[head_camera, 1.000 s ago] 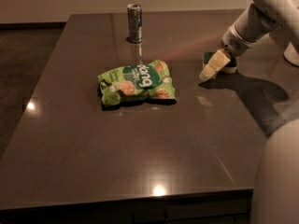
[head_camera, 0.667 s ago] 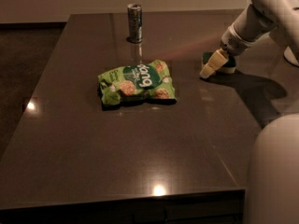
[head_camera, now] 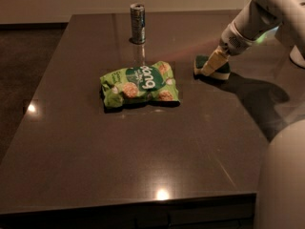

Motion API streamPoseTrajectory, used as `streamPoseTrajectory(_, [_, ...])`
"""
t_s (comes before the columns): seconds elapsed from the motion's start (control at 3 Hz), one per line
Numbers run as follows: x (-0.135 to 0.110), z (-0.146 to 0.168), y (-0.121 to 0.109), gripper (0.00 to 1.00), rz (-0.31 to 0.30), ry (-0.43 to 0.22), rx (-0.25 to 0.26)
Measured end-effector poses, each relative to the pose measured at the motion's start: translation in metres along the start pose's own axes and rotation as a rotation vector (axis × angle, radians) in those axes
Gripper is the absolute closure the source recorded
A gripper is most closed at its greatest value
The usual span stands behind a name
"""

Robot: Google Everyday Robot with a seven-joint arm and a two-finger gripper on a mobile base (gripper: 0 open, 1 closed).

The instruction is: Move sponge near green rice chip bag

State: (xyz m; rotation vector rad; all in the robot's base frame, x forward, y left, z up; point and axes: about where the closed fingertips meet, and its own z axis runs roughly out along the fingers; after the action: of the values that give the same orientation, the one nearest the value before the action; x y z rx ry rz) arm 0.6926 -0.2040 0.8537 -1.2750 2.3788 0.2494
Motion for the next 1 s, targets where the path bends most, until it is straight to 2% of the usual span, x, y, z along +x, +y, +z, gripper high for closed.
streamPoseTrajectory(0.33, [-0.023, -0.003, 0.036, 0.98, -0.089, -0.028, -0.048])
streamPoseTrajectory(0.67, [-0.052, -0.001, 0.092, 1.0, -0.2, -0.073, -0.133])
streamPoseTrajectory(1.0, [-0.066, 0.001, 0.119, 1.0, -0.247, -0.098, -0.177])
